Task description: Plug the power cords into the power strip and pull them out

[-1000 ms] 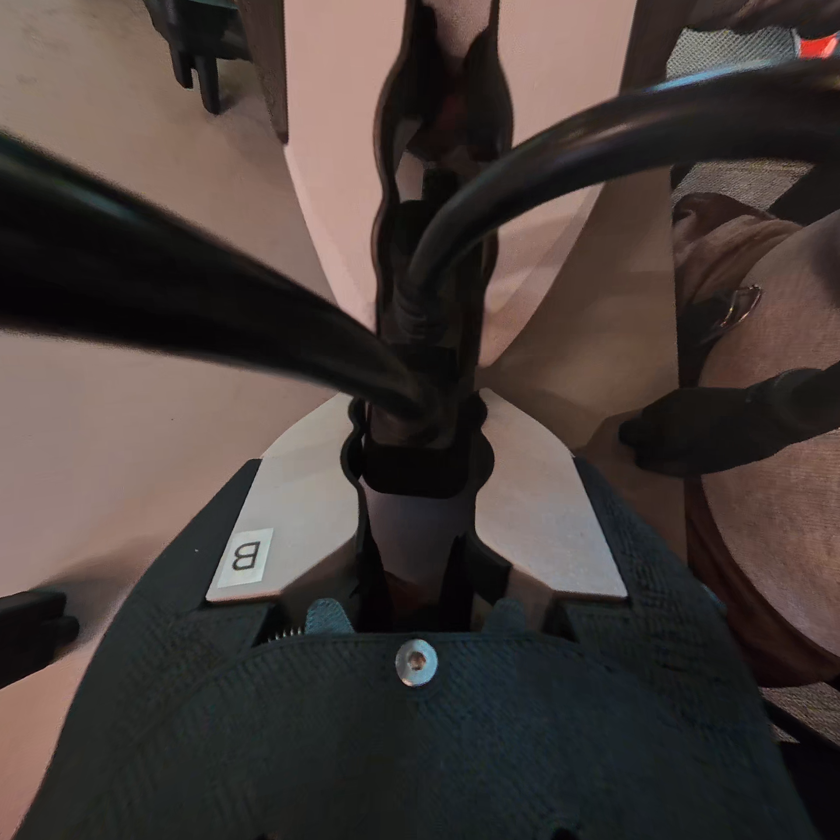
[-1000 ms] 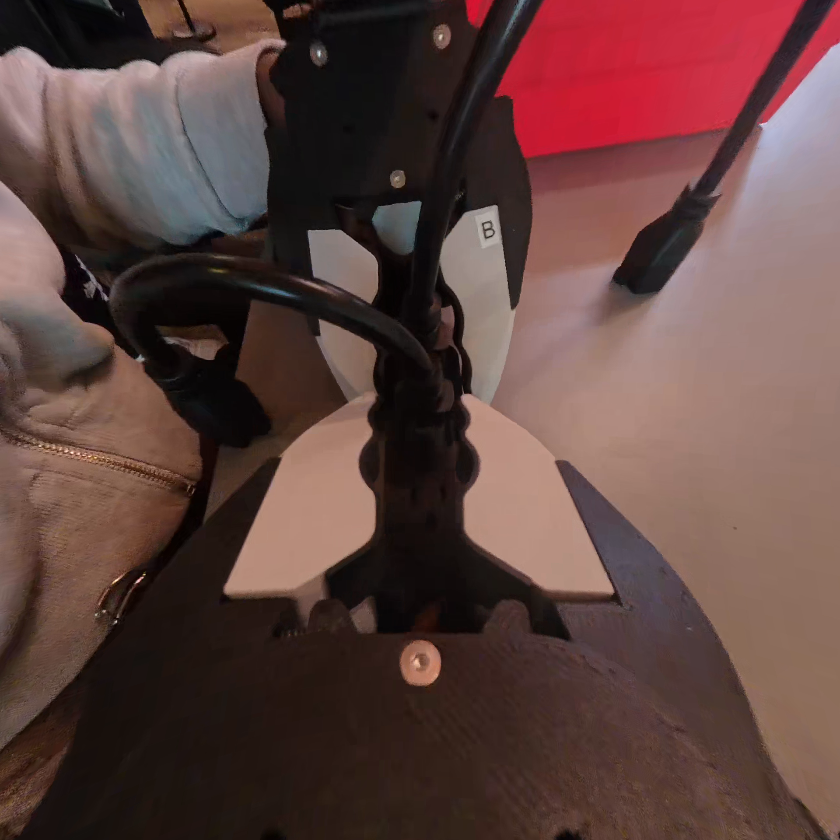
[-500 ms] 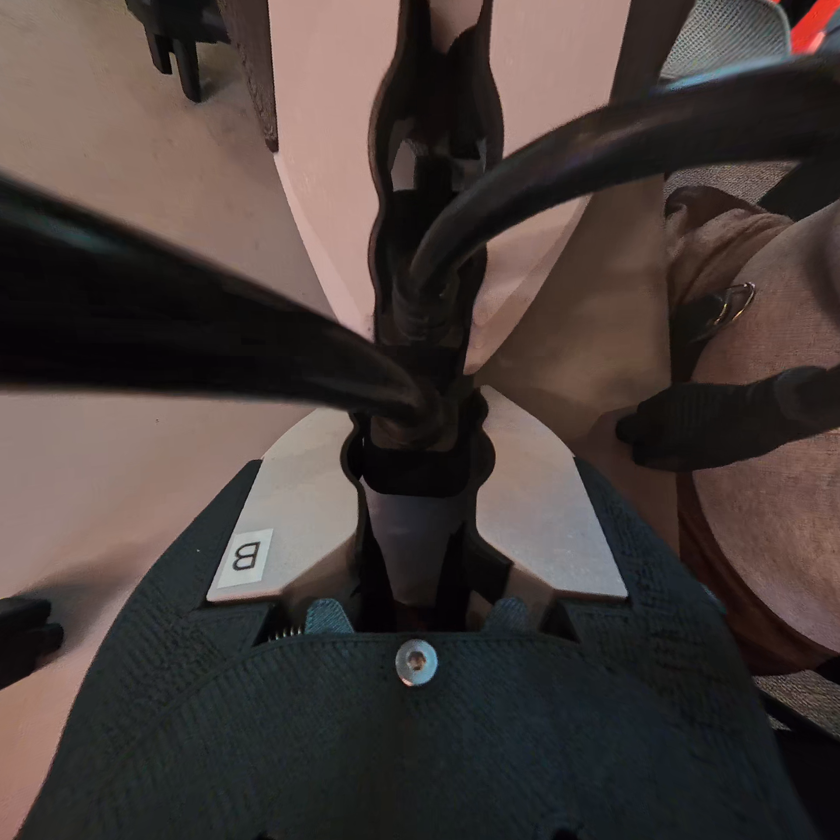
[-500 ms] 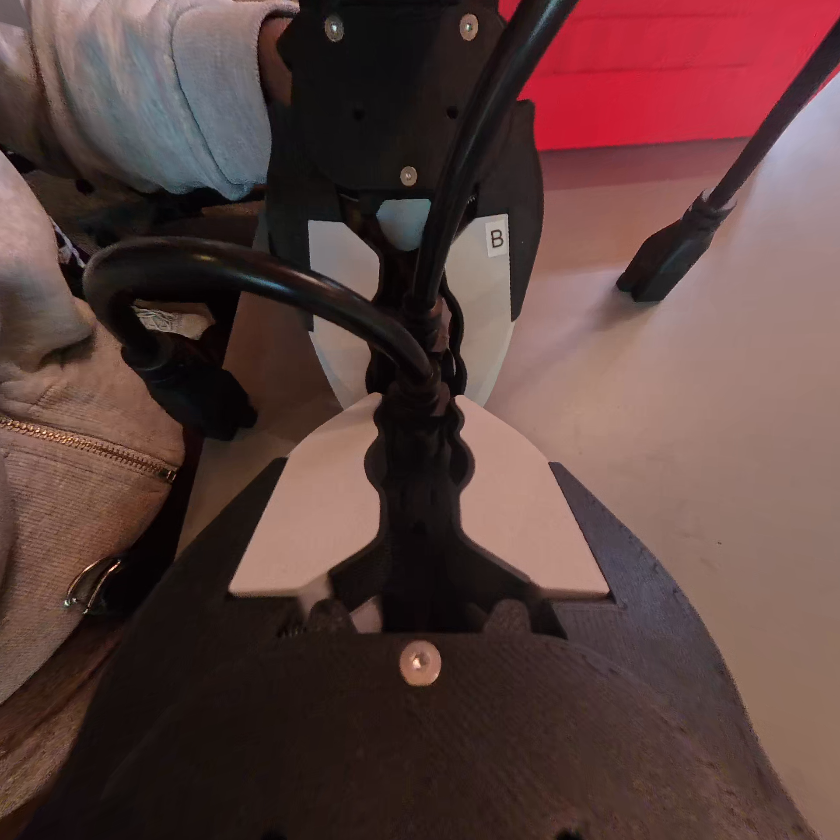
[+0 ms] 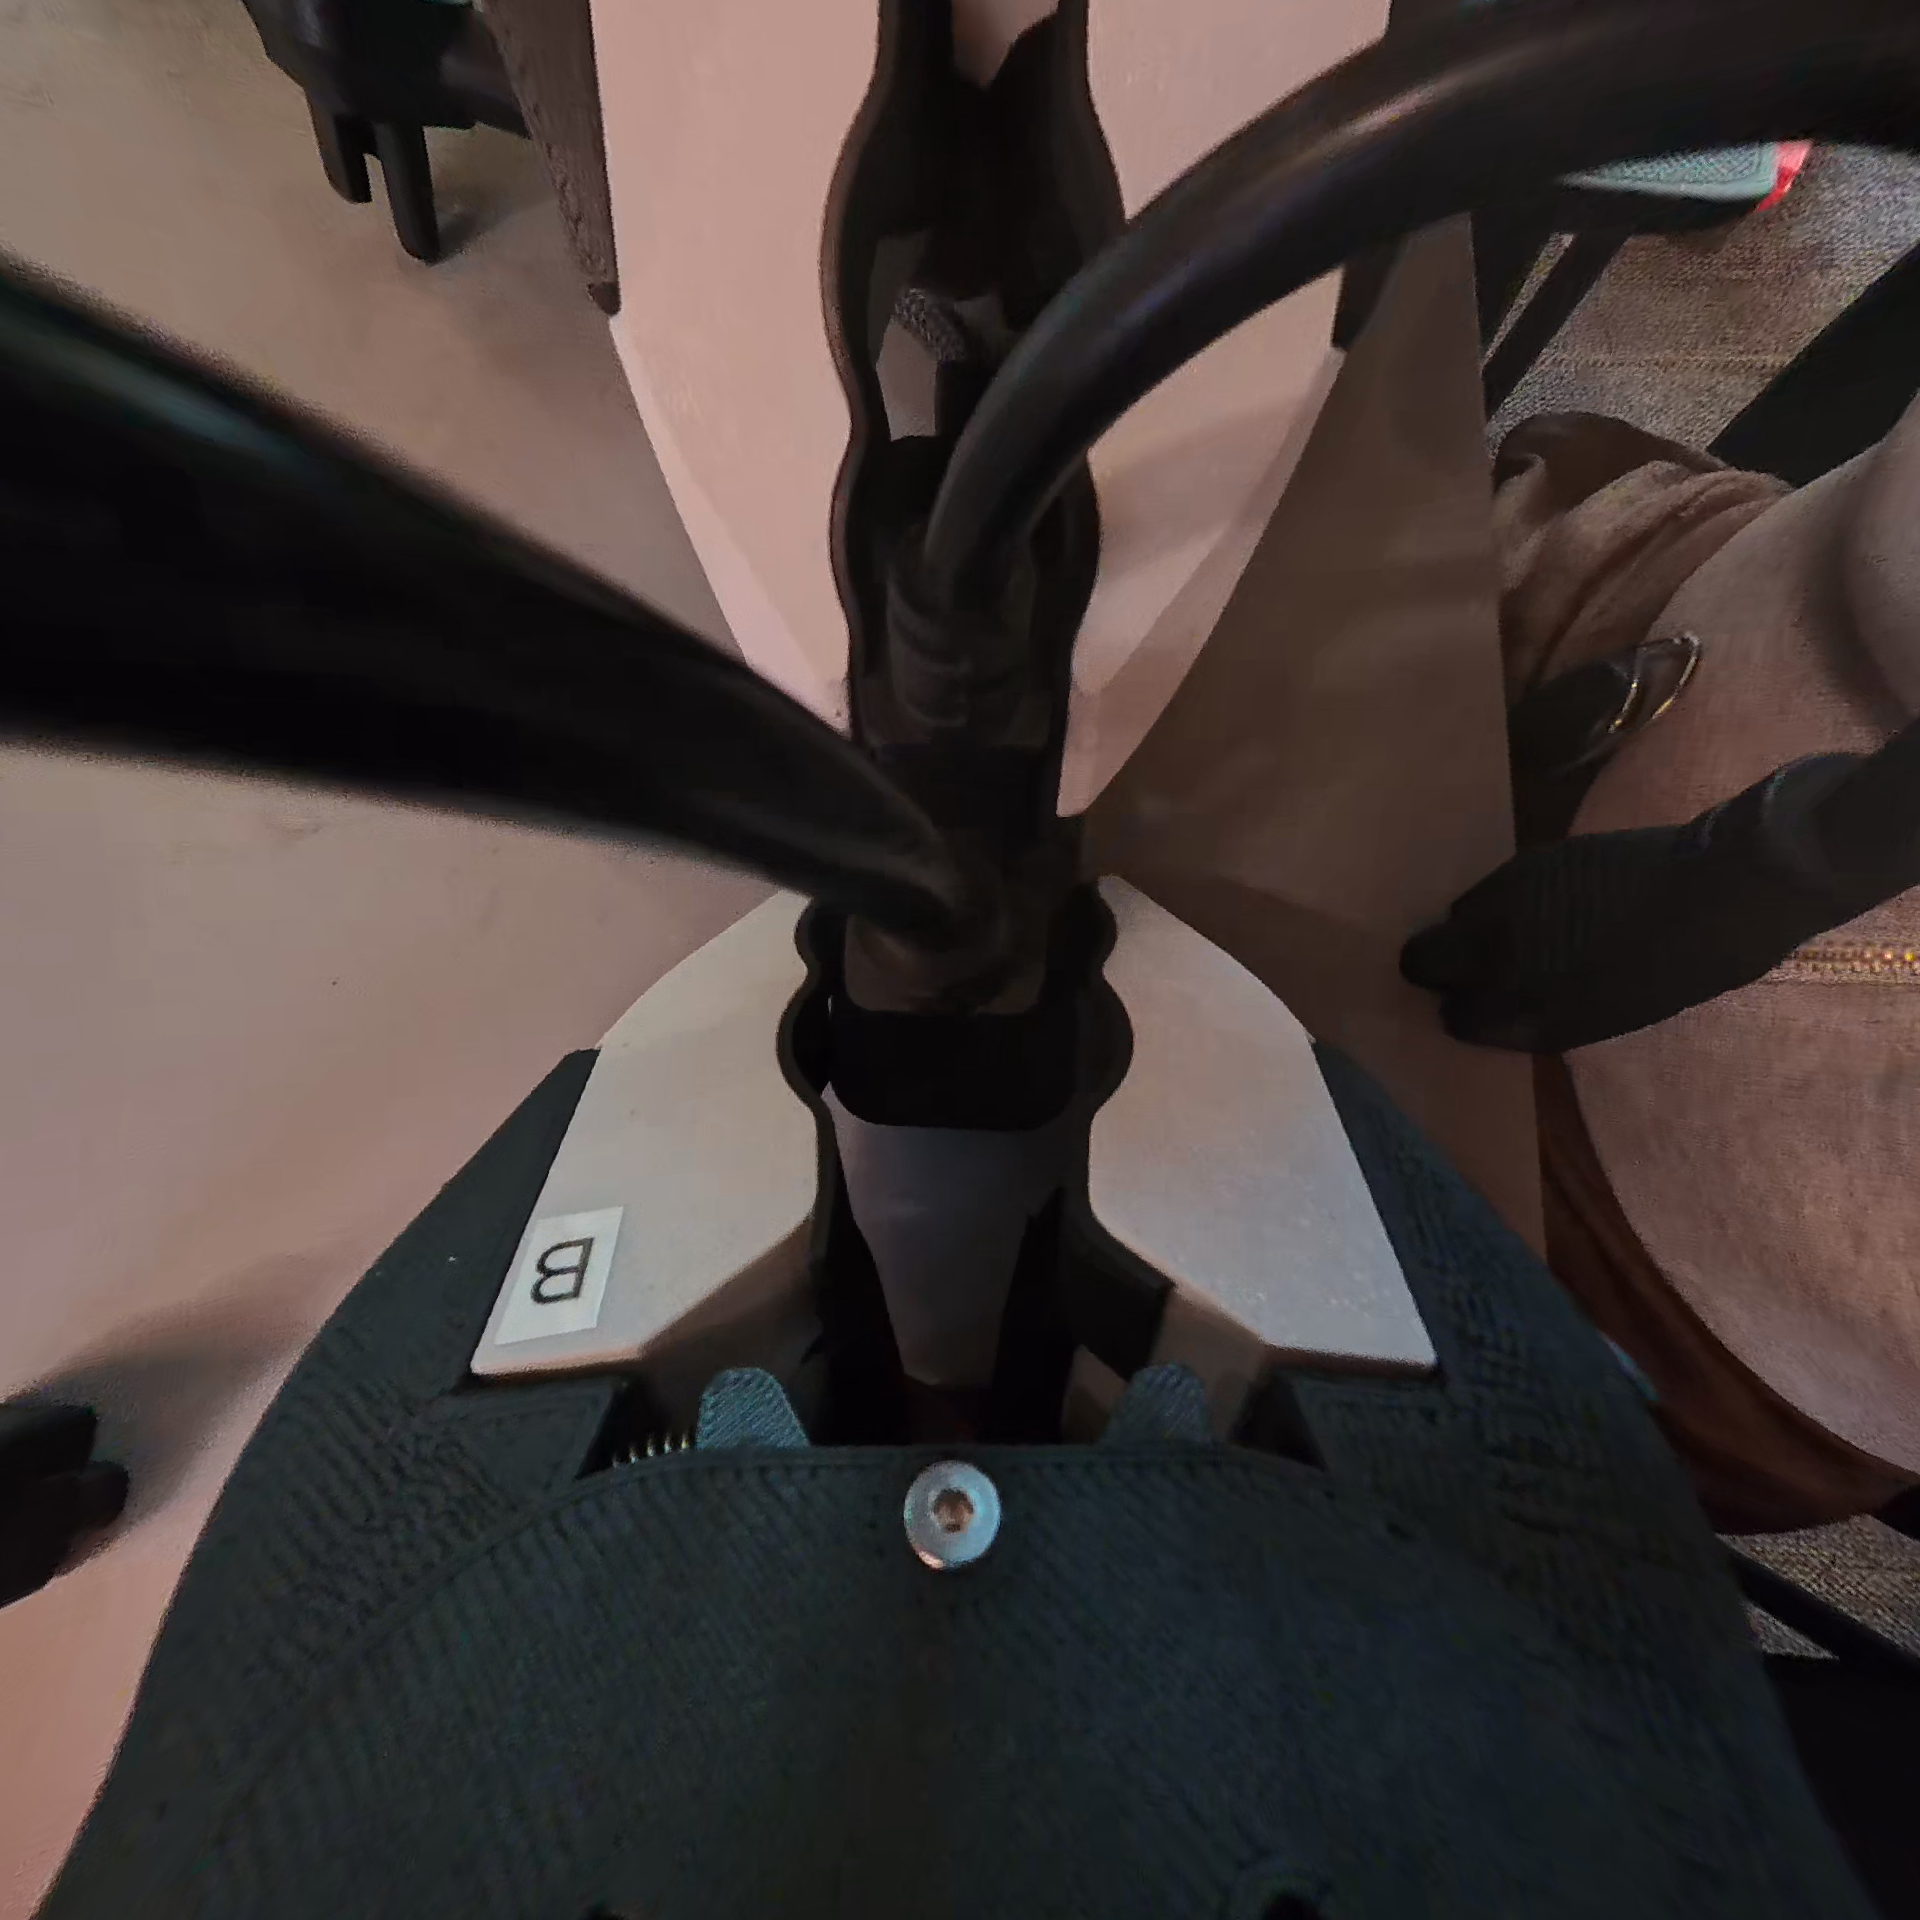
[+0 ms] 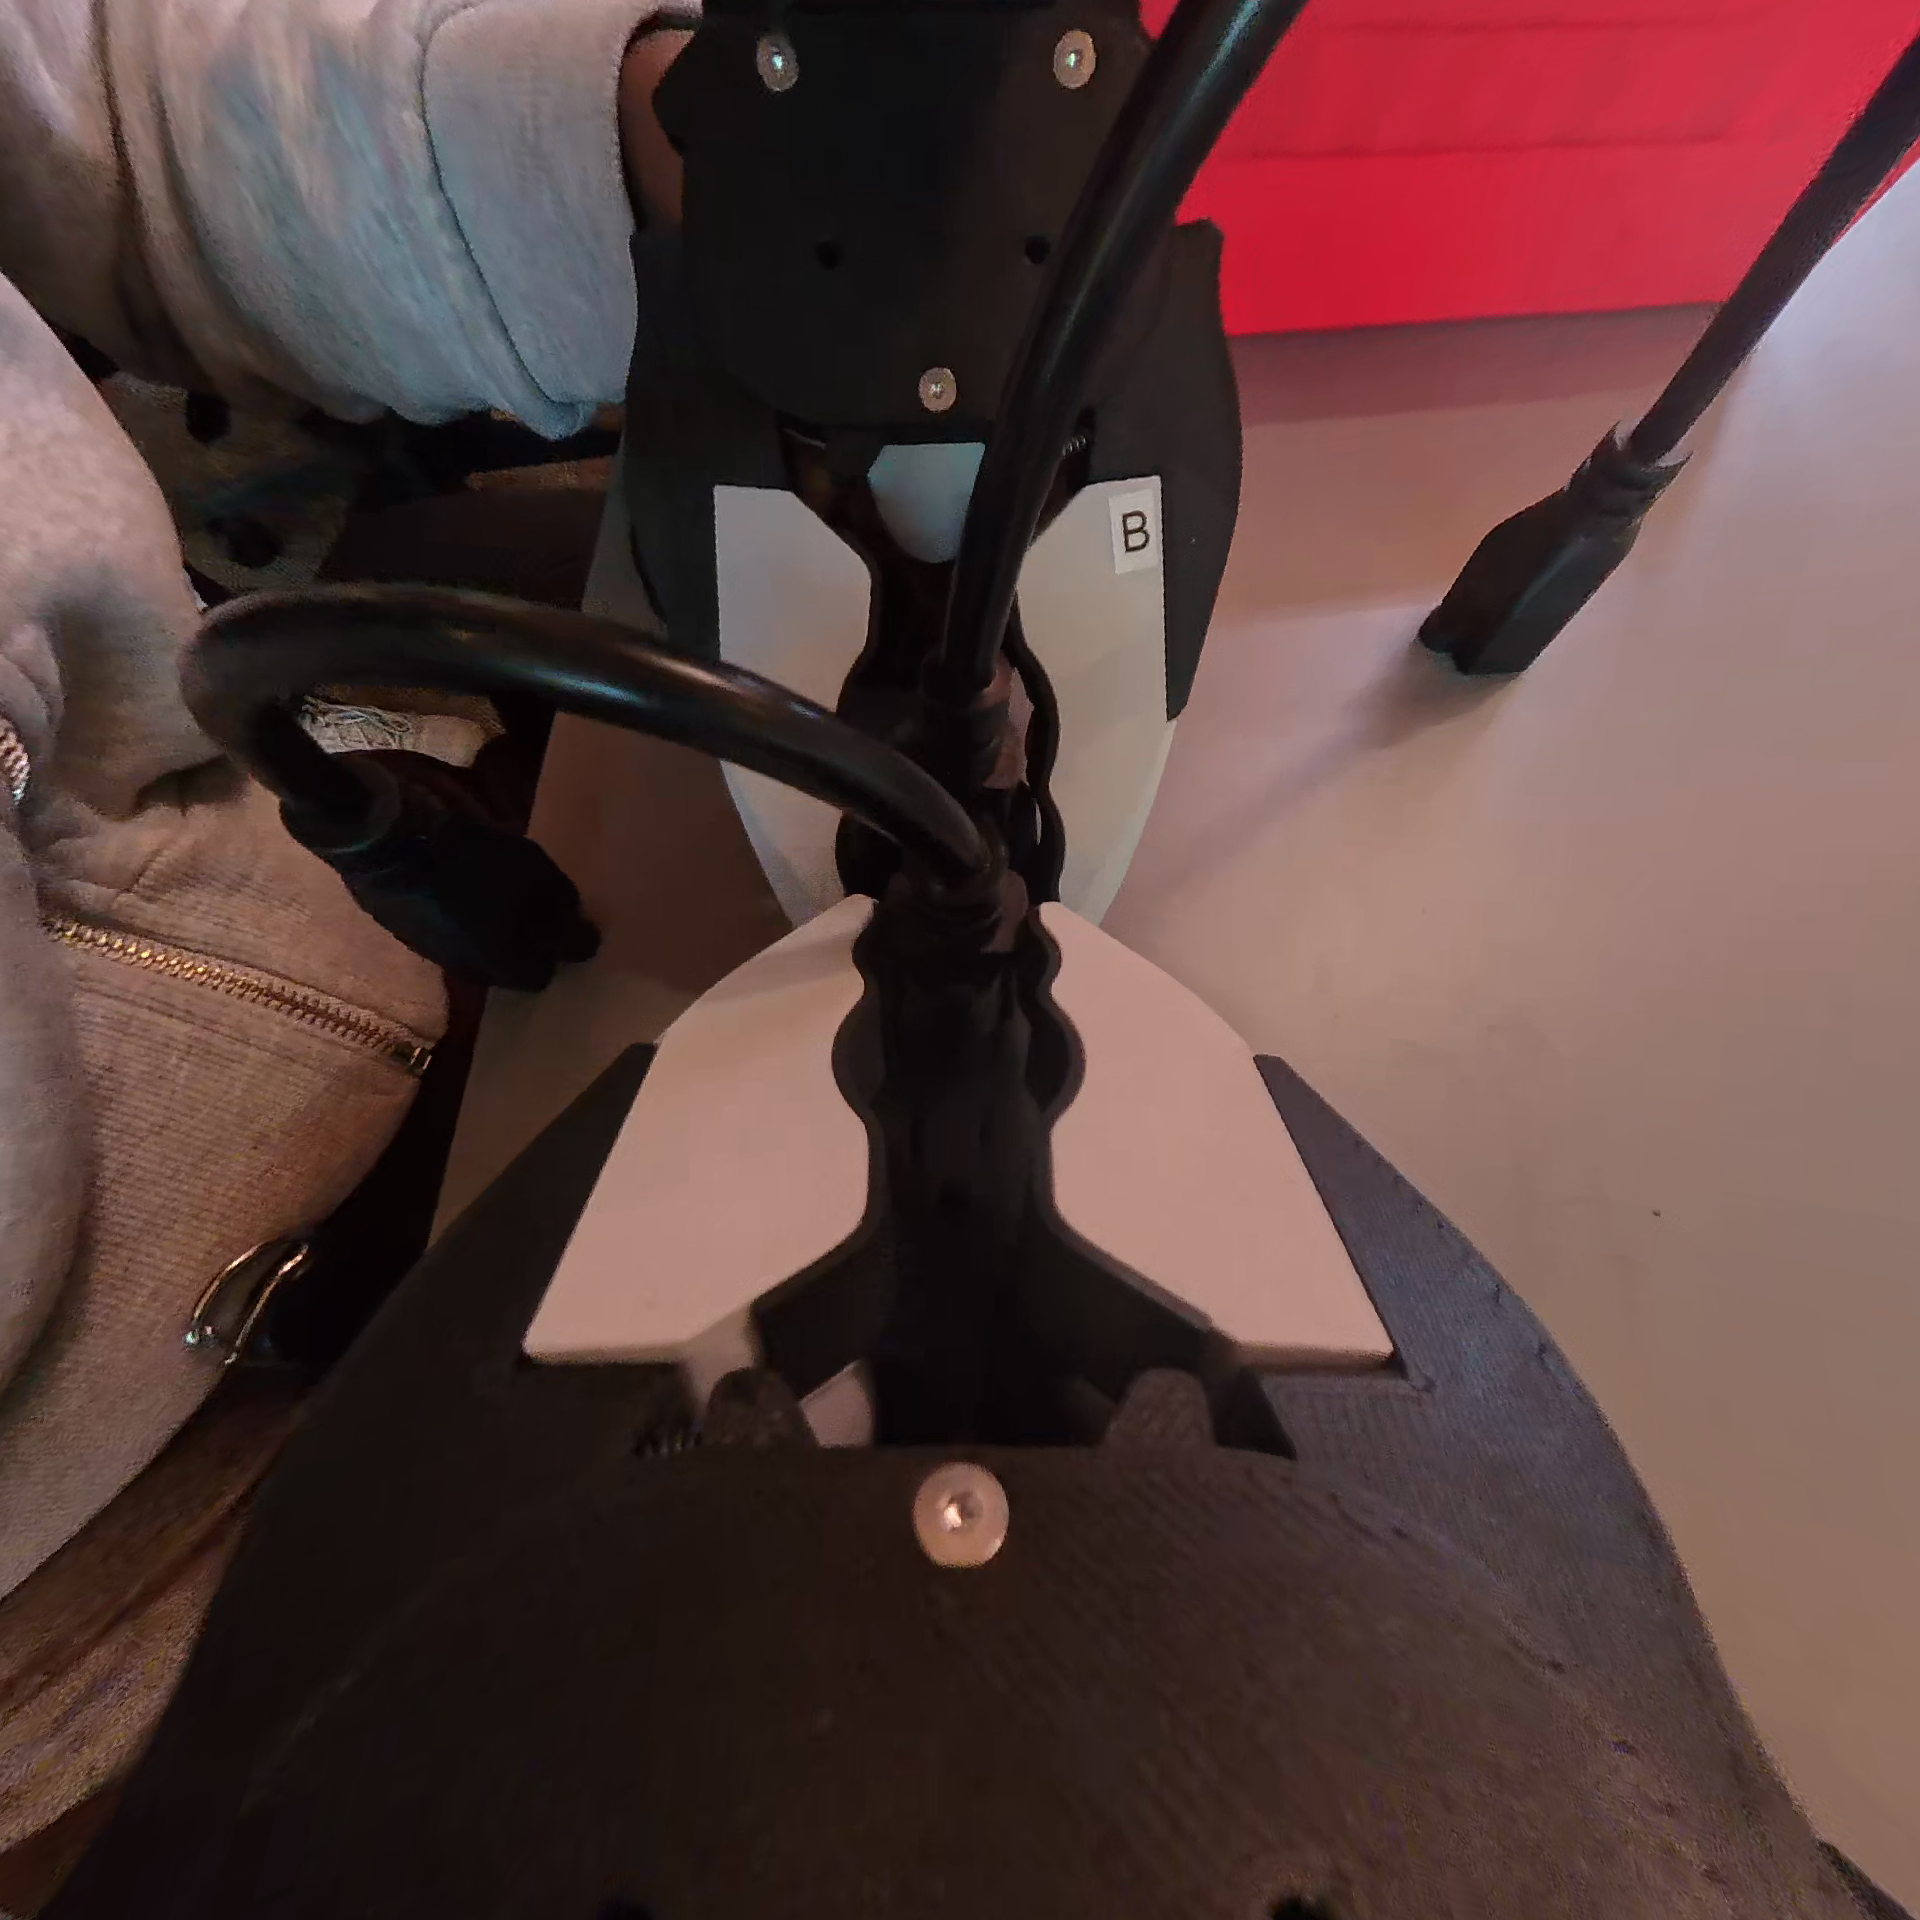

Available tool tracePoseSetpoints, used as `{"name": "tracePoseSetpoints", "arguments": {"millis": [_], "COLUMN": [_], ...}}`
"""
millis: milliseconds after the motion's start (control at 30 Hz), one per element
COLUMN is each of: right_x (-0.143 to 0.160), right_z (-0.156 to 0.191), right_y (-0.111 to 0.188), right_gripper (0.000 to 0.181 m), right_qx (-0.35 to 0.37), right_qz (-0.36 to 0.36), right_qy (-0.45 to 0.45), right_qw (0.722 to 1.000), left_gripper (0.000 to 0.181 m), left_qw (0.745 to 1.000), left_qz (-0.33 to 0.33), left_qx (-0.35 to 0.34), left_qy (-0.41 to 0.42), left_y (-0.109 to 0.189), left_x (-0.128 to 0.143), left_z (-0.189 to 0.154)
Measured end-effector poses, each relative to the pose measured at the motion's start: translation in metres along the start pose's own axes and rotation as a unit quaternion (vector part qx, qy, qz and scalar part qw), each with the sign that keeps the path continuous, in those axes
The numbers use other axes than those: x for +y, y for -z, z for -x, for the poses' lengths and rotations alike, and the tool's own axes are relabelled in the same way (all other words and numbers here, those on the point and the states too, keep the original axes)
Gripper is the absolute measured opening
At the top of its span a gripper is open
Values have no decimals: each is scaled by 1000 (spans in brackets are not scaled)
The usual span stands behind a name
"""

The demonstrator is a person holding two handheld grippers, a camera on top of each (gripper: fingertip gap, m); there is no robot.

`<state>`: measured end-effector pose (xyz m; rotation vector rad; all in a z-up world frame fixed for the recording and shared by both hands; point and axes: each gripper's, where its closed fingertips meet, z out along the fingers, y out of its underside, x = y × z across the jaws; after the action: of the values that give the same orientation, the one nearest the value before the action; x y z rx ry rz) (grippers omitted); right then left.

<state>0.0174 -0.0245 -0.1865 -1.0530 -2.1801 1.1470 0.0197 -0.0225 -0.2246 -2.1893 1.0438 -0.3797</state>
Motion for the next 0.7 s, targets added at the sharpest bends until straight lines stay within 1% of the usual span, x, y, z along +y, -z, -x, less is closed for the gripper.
{"name": "tracePoseSetpoints", "arguments": {"millis": [133,267,400,500,567,700], "right_x": [-4,-1,0,-6,-5,-1], "right_z": [0,2,2,3,3,2], "right_y": [-4,0,1,-2,-1,0], "right_gripper": [23,24,24,23,23,24], "right_qx": [4,3,-2,3,4,-1], "right_qz": [7,25,19,17,23,5], "right_qy": [10,26,18,26,31,7], "right_qw": [1000,999,1000,1000,999,1000], "left_gripper": [45,46,45,45,45,45], "left_qw": [1000,1000,1000,1000,1000,1000], "left_qz": [14,6,10,12,8,6], "left_qx": [3,3,6,2,-1,0], "left_qy": [0,-2,-2,-5,-8,-5], "left_y": [1,1,-1,1,1,0], "left_x": [1,0,0,0,0,0], "left_z": [1,0,0,0,0,0]}}
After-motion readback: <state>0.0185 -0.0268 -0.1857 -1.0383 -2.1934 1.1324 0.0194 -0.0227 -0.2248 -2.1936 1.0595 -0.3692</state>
